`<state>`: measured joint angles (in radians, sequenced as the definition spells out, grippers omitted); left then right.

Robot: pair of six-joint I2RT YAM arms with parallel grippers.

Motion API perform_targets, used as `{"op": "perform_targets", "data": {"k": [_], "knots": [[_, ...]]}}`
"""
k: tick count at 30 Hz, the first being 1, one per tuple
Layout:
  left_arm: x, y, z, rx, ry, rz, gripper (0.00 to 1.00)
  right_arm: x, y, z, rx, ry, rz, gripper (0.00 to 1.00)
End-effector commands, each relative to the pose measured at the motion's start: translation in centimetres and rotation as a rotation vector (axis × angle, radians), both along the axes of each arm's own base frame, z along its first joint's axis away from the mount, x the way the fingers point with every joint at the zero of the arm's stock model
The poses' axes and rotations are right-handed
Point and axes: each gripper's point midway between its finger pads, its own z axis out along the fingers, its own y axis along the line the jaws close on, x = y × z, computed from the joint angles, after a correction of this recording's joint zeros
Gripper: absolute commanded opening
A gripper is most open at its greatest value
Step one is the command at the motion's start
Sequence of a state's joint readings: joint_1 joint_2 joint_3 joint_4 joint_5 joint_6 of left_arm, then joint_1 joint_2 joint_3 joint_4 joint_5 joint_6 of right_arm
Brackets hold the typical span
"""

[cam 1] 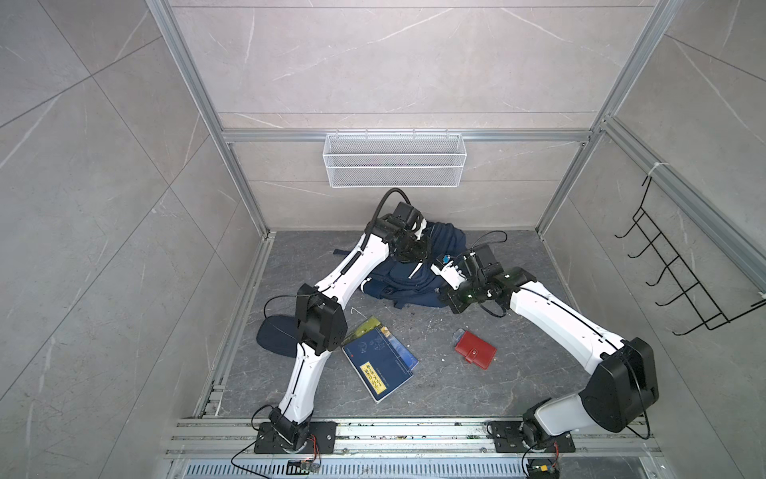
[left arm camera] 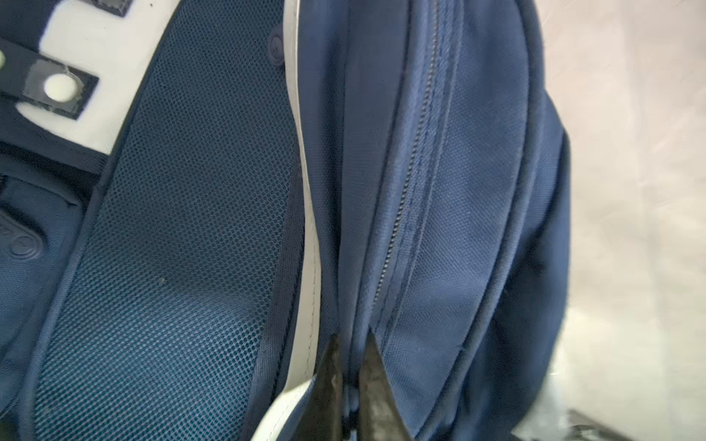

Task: Pack books, pencil case, and school supplies into a backpack
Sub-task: Unzip the student bag at the top-center of the table.

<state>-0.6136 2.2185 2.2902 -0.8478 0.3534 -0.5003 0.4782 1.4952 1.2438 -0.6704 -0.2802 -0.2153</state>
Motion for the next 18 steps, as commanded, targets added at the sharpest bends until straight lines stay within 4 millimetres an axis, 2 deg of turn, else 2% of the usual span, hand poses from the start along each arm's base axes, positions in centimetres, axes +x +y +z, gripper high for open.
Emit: {"op": "perform_targets", "data": {"k": [1, 4, 7, 11, 15, 18], "knots": [[1.5, -0.5, 8.3, -0.215, -0.110, 0.052, 0.00, -1.3, 0.0, -0.1, -0.050, 0.016, 0.044, 0.00], [1.9, -0.5, 9.3, -0.265, -0.101, 0.067, 0.00, -1.9, 0.6, -0.1, -0.057, 0.018, 0.072, 0.00], [2.0, -1.3, 10.3, -0.338, -0.079, 0.066, 0.00, -1.6, 1.7, -0.3, -0.018, 0.019, 0.063, 0.00], [2.3, -1.7, 11.4, -0.406, -0.054, 0.082, 0.00, -1.4, 4.6, 0.3, 0.057, 0.007, 0.075, 0.00], [3.1, -1.7, 12.9, -0.477, -0.037, 0.116, 0.00, -2.1, 7.4, -0.9, 0.057, 0.011, 0.123, 0.00], [3.5, -1.9, 13.4, -0.520, -0.017, 0.132, 0.00, -1.7, 8.6, -1.6, 0.062, 0.000, 0.124, 0.00]]}}
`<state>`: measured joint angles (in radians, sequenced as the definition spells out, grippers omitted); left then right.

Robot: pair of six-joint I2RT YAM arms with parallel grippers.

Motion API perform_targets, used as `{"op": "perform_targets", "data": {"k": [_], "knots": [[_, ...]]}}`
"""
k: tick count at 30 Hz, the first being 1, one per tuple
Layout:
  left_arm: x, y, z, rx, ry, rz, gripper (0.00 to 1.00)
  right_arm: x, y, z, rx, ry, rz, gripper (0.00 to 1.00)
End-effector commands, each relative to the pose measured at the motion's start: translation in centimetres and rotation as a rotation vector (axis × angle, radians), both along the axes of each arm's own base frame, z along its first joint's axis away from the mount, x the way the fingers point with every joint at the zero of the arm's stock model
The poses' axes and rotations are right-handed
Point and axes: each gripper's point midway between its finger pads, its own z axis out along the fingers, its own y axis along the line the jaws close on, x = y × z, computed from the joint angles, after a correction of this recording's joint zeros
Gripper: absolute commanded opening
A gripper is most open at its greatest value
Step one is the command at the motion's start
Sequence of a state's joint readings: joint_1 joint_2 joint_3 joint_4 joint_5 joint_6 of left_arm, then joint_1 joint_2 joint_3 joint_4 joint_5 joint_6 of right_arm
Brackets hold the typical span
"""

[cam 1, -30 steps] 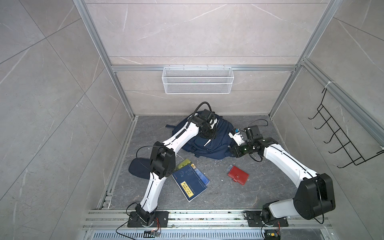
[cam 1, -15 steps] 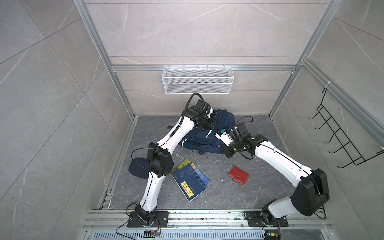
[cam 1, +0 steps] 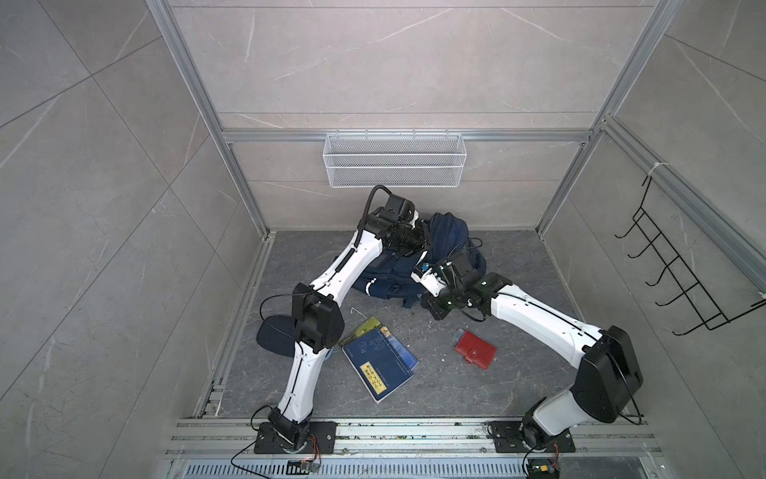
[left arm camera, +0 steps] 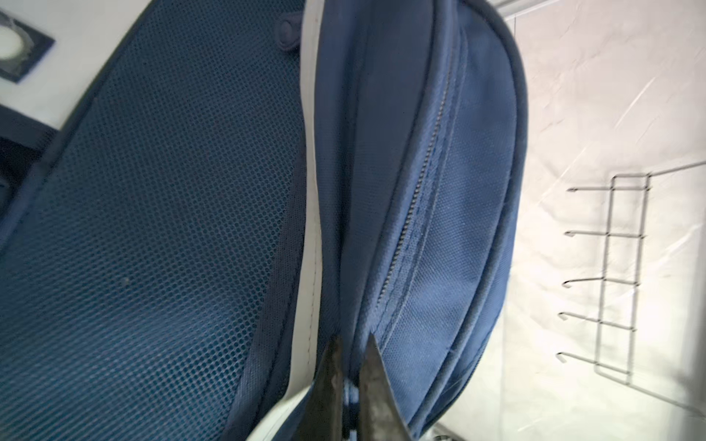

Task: Pack books, pencil case, and school supplies into a backpack
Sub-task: Unzip the student bag at the top-center of the table.

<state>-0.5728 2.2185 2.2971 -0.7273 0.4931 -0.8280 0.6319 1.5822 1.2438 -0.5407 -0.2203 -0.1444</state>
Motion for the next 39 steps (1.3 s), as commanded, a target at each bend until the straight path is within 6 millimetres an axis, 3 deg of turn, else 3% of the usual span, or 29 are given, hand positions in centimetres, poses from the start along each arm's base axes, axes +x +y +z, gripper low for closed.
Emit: {"op": "perform_targets", "data": {"k": [1, 8, 13, 18, 20, 24, 29, 34, 36, 39], "knots": [[2.1, -1.2, 10.7, -0.274, -0.216, 0.031, 0.00, -0.8, 3.1, -0.2, 0.056, 0.028, 0.054, 0.00], [2.8, -0.9, 10.8, -0.320, -0.175, 0.064, 0.00, 0.7, 5.0, -2.0, 0.130, 0.037, -0.001, 0.00], [3.6, -0.4, 9.9, -0.340, -0.134, 0.105, 0.00, 0.9, 7.0, -0.8, 0.271, 0.059, 0.001, 0.00], [4.2, -0.6, 9.4, -0.352, -0.118, 0.123, 0.00, 1.1, 7.6, -3.0, 0.255, 0.093, 0.011, 0.02], [4.4, -0.3, 8.6, -0.325, -0.122, 0.121, 0.00, 1.2, 7.4, -2.8, 0.237, 0.097, 0.017, 0.09], [5.0, 0.3, 5.6, -0.257, -0.126, 0.123, 0.00, 1.2, 5.7, -0.4, 0.240, 0.075, 0.003, 0.32], [5.9, 0.3, 2.2, -0.211, -0.129, 0.107, 0.00, -0.6, 2.5, 1.2, 0.224, 0.117, -0.041, 0.55], [6.8, 0.4, -0.5, -0.167, -0.136, 0.091, 0.00, -2.4, -0.2, 1.7, 0.259, 0.209, -0.132, 0.66], [6.9, 1.0, -1.4, -0.147, -0.127, 0.086, 0.09, -3.3, -0.6, 1.4, 0.243, 0.257, -0.135, 0.66], [6.2, 1.8, -1.5, -0.130, -0.141, 0.064, 0.36, -3.9, -1.5, 0.7, 0.197, 0.297, -0.168, 0.67]]}}
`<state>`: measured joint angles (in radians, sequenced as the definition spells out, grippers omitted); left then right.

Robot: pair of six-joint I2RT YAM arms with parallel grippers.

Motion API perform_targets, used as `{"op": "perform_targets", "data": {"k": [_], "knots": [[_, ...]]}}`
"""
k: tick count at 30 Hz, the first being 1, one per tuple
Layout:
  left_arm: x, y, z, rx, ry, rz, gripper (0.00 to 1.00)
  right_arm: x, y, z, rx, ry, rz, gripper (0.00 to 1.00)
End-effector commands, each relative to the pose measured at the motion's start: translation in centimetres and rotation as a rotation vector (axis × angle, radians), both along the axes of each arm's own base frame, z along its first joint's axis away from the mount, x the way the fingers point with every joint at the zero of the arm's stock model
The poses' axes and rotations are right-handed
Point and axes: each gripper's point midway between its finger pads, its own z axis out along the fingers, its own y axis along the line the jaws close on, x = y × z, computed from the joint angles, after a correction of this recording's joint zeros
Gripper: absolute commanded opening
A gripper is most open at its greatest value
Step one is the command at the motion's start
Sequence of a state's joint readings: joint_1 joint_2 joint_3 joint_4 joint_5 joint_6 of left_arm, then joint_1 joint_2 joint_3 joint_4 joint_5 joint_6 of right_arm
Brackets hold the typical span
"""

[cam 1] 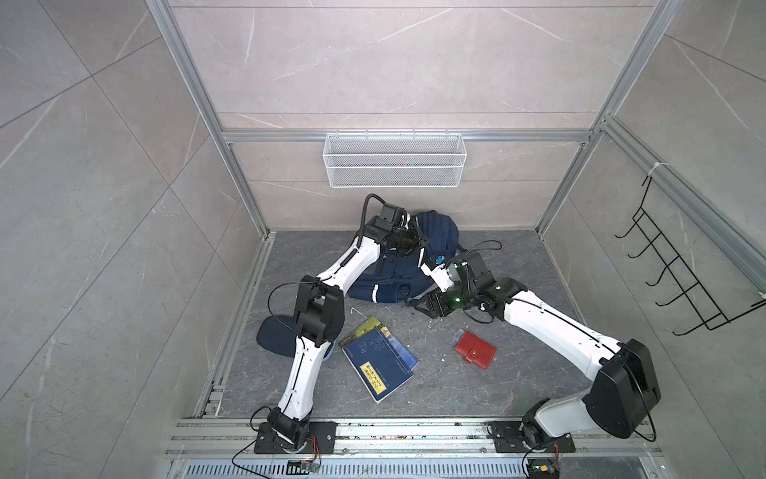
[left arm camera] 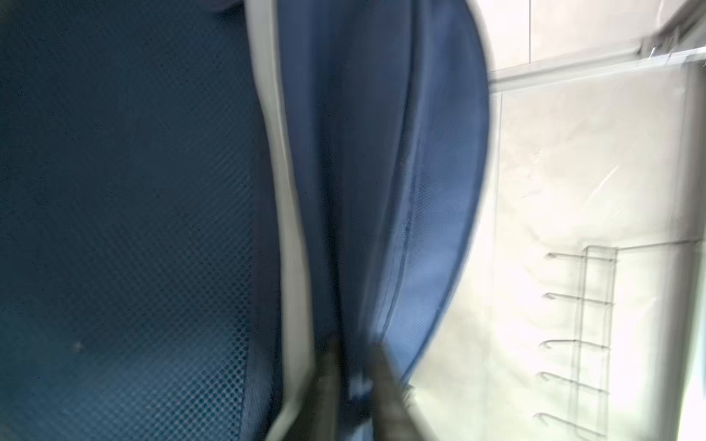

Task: Pack books, pencil case, and school supplies into a backpack
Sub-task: Unzip the student bag at the top-center of the table, then pick up the book from the center of the table.

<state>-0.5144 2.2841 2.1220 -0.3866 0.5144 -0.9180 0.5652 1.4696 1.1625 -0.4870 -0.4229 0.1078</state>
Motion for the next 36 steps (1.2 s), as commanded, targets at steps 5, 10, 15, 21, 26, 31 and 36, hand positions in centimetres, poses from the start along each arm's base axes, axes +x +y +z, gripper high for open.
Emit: {"op": "perform_targets", "data": {"k": [5, 10, 15, 21, 26, 31, 36], "knots": [[-3.0, 4.1, 5.2, 0.059, -0.197, -0.082, 0.70, -3.5, -1.2, -3.6, -0.073, 0.286, -0.030, 0.66], [-11.1, 8.9, 2.7, 0.156, -0.121, -0.095, 0.76, -4.5, -1.3, -3.7, -0.082, 0.349, -0.033, 0.67], [-20.3, 13.3, -2.3, 0.199, 0.062, -0.036, 0.74, -4.5, -0.1, -6.2, -0.099, 0.438, 0.001, 0.67], [-26.8, 17.3, -8.1, 0.327, 0.172, 0.109, 0.73, -2.9, 2.8, -9.1, -0.082, 0.492, 0.055, 0.67], [-27.4, 17.8, -11.1, 0.352, 0.210, 0.161, 0.71, -2.1, 4.4, -11.3, -0.068, 0.545, 0.075, 0.67], [-28.0, 19.1, -14.7, 0.385, 0.302, 0.267, 0.68, -2.2, 4.9, -14.3, -0.077, 0.617, 0.080, 0.65], [-29.4, 20.7, -17.7, 0.407, 0.372, 0.346, 0.64, -3.0, 5.9, -16.4, -0.088, 0.660, 0.115, 0.65]]}}
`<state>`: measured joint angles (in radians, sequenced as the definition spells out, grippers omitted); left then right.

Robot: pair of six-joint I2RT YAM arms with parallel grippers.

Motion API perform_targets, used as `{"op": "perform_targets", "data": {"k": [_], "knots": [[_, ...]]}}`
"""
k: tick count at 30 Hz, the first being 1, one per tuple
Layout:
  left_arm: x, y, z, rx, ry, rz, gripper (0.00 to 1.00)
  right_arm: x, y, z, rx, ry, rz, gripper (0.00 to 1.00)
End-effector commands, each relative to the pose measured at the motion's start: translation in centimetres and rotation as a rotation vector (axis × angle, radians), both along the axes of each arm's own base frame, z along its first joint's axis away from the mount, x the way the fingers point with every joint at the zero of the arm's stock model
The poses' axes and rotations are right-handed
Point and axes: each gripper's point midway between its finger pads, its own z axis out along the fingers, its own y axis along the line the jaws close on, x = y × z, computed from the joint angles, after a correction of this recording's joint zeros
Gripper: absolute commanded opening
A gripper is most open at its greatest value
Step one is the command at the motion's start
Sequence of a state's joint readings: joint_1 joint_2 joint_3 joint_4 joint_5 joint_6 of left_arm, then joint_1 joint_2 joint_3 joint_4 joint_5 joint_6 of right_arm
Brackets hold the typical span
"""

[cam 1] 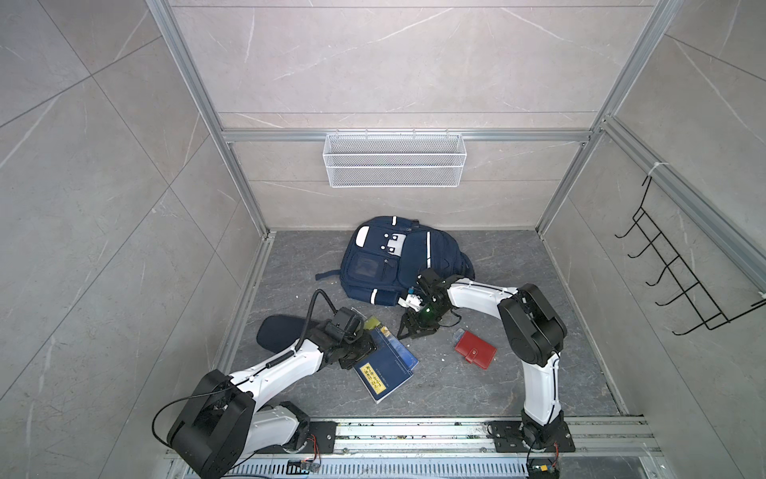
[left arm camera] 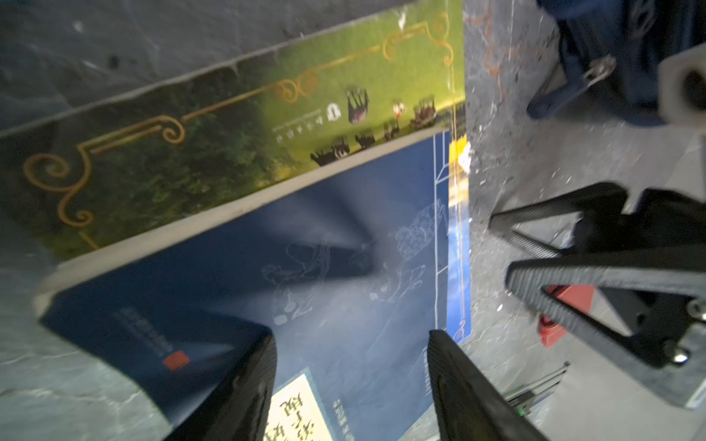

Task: Pack books, pencil case, and school supplies into a backpack
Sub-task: Pick up the book from the center of the table.

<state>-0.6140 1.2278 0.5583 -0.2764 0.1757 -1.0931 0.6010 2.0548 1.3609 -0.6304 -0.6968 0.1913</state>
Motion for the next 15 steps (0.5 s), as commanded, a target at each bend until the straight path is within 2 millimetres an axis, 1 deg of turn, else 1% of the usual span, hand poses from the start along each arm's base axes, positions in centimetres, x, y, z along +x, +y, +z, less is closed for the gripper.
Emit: {"op": "perform_targets", "data": {"k": [1, 4, 7, 11, 13, 15], "knots": [[-1.1, 1.8, -3.0, 0.047, 0.065, 0.110, 0.64, -0.9, 1.2, -1.6, 0.001, 0.040, 0.034, 0.64], [-2.2, 2.6, -4.4, 0.056, 0.099, 0.144, 0.63, -1.9, 2.1, -2.3, 0.008, 0.061, 0.065, 0.63], [-3.0, 3.4, -5.1, 0.070, 0.111, 0.161, 0.63, -3.1, 3.0, -3.0, 0.019, 0.108, 0.090, 0.63], [-4.3, 4.5, -6.0, 0.087, 0.136, 0.180, 0.63, -4.2, 3.6, -4.0, 0.010, 0.153, 0.104, 0.62], [-5.0, 4.9, -6.4, 0.087, 0.148, 0.191, 0.63, -4.5, 4.1, -3.9, 0.029, 0.170, 0.102, 0.60], [-5.5, 5.2, -6.8, 0.085, 0.153, 0.197, 0.63, -4.6, 4.6, -3.6, 0.048, 0.176, 0.100, 0.53]]}}
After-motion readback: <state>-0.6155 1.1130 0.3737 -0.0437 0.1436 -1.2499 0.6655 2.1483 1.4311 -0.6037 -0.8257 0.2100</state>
